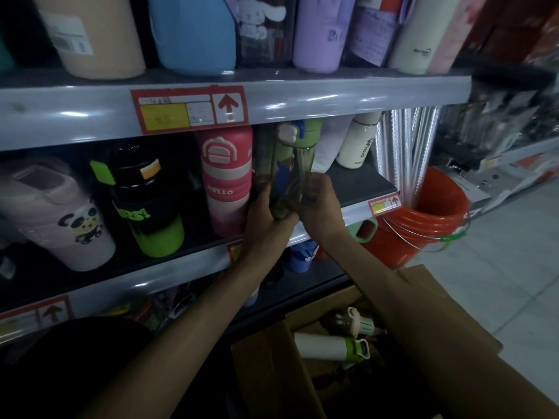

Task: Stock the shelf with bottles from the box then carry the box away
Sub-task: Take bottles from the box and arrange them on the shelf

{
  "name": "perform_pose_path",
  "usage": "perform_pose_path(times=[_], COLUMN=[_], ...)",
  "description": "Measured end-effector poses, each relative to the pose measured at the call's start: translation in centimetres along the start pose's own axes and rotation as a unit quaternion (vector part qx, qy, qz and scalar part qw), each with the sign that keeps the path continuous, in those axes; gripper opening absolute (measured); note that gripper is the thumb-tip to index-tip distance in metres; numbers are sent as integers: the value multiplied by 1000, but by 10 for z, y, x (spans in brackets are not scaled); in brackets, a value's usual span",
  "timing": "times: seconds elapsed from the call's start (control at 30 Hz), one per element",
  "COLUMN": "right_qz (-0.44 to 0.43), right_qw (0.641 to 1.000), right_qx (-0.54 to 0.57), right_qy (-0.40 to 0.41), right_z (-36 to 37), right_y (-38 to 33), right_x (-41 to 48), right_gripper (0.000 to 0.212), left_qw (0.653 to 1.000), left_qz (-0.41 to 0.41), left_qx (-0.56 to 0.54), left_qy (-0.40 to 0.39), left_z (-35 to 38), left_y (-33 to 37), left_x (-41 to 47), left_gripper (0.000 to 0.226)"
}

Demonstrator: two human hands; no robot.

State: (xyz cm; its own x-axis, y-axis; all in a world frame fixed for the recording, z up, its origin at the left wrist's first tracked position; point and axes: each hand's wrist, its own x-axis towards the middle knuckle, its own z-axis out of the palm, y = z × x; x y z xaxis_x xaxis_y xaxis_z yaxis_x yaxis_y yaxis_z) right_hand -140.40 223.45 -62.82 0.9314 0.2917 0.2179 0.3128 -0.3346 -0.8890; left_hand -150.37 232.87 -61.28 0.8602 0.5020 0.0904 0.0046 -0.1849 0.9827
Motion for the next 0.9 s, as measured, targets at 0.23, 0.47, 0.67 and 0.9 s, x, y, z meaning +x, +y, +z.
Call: perform_pose_path(times=[0.23,0.47,0.67,0.9], right_qz=[-12,-16,0,1], right_qw=[999,993,979,949], right_qx=[-37,-108,-196,-285], right_qy=[-13,-45,-63,-135], right_z=[0,-32,-75,-121], right_y=[-2,7,-24,-26], right_x=[5,3,-47,-92], right_gripper=[64,69,80,88], left_qw=[1000,1000,994,959], left_qz=[7,-5,8,152], left_qx=[-2,8,93,224], left_qy=[-11,-9,-49,-78], left_z=[-2,-7,-14,-11], left_y=[3,7,1,-6], left_x=[-5,-18,-40,-64], left_gripper=[76,78,79,69])
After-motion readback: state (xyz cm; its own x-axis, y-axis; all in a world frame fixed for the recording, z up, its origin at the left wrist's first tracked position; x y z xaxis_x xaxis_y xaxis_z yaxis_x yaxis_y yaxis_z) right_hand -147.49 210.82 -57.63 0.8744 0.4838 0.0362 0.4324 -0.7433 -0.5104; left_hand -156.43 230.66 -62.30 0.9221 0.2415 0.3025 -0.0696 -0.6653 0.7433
